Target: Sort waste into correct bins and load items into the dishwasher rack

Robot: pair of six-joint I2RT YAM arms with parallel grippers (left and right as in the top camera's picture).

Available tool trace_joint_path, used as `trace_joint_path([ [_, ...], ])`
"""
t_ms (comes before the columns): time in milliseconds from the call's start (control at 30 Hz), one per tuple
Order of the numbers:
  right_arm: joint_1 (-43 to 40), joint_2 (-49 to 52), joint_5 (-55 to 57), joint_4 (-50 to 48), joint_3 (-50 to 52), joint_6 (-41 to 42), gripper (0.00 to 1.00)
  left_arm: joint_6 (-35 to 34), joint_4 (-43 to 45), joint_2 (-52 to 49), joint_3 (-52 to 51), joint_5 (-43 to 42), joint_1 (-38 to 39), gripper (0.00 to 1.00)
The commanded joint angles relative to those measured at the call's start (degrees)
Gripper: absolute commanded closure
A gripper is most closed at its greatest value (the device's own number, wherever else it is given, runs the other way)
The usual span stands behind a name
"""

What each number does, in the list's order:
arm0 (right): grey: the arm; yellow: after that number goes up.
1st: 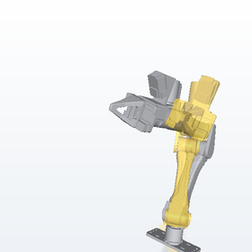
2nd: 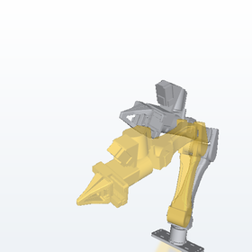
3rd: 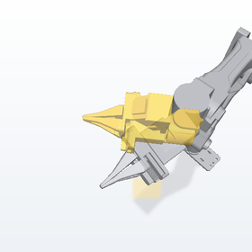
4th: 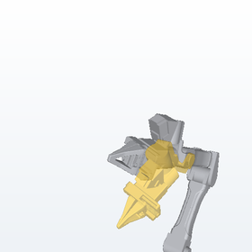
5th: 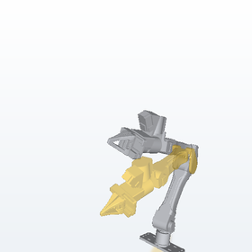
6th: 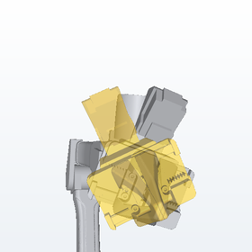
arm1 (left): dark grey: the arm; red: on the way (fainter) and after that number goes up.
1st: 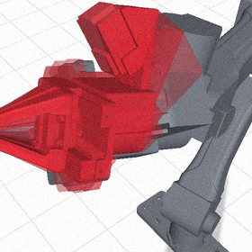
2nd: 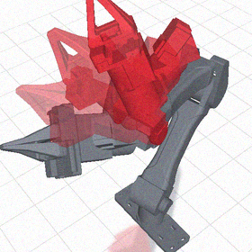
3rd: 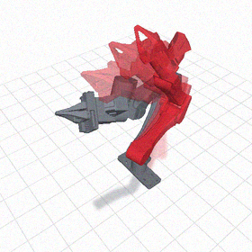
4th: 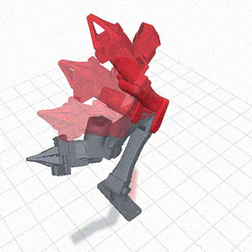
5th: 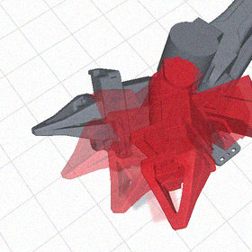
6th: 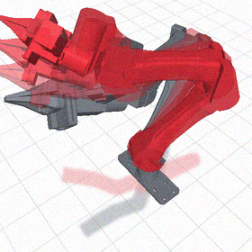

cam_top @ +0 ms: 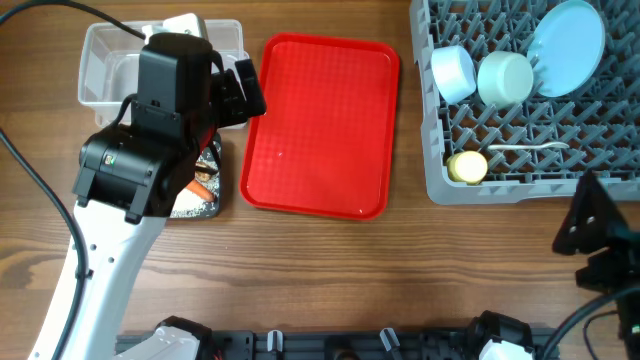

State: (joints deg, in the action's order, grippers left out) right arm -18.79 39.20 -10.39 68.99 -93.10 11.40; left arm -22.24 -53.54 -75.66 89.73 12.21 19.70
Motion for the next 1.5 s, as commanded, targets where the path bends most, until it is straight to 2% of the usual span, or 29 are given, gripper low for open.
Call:
trace_joint_path([
  [0, 0.3, 0.3, 1.0, 5.2, 0.2, -0.8, 0.0, -0.7, 0.1, -0.1, 0.2, 0.9, -0.2, 0.0],
  [300, 0.3, 0.3, -0.3, 23.1, 0.2, -0.3, 0.0, -0.7, 0.1, -0.1, 0.2, 0.9, -0.2, 0.0],
  [367, 0.5, 0.3, -1.5, 22.7, 1.1, 4.3, 0.0, -0.7, 0.1, -0.1, 0.2, 0.9, -0.2, 0.0],
  [467, 1.3, -0.3, -1.0, 12.0, 5.4, 4.0, 0.0, -0.7, 0.1, -0.1, 0.2, 0.9, -0.2, 0.0],
  [533, 4.9, -2.8, -1.5, 0.2, 12.3, -1.8, 0.0, -0.7, 0.1, -0.2, 0.2, 0.9, -0.2, 0.0],
  [633, 10.7, -8.8, -1.7, -19.7, 28.0, -9.6, 0.0, -0.7, 0.1, -0.1, 0.2, 0.9, -0.2, 0.0],
  [800, 15.4, -18.6, -1.7, -52.6, 58.5, -10.0, 0.0, -0.7, 0.1, -0.1, 0.2, 0.9, -0.2, 0.0],
  [900, 18.4, -22.5, -1.6, -63.1, 70.4, -12.8, 0.0, -0.7, 0.1, -0.1, 0.2, 0.9, -0.2, 0.0],
  [1000, 20.9, -27.3, -1.0, -68.2, 80.2, -14.8, 0.0, -0.7, 0.1, -0.1, 0.2, 0.9, -0.2, 0.0],
  [1133, 21.5, -34.9, -0.5, -69.4, 89.0, -14.2, 0.0, -0.7, 0.1, -0.1, 0.2, 0.9, -0.2, 0.0],
  [1233, 21.5, -39.1, -0.6, -69.5, 92.4, -14.2, 0.0, -0.7, 0.1, -0.1, 0.2, 0.9, -0.2, 0.0],
  [1467, 21.5, -38.8, -0.5, -70.0, 92.8, -13.4, 0.0, -0.7, 0.1, -0.2, 0.2, 0.9, -0.2, 0.0],
])
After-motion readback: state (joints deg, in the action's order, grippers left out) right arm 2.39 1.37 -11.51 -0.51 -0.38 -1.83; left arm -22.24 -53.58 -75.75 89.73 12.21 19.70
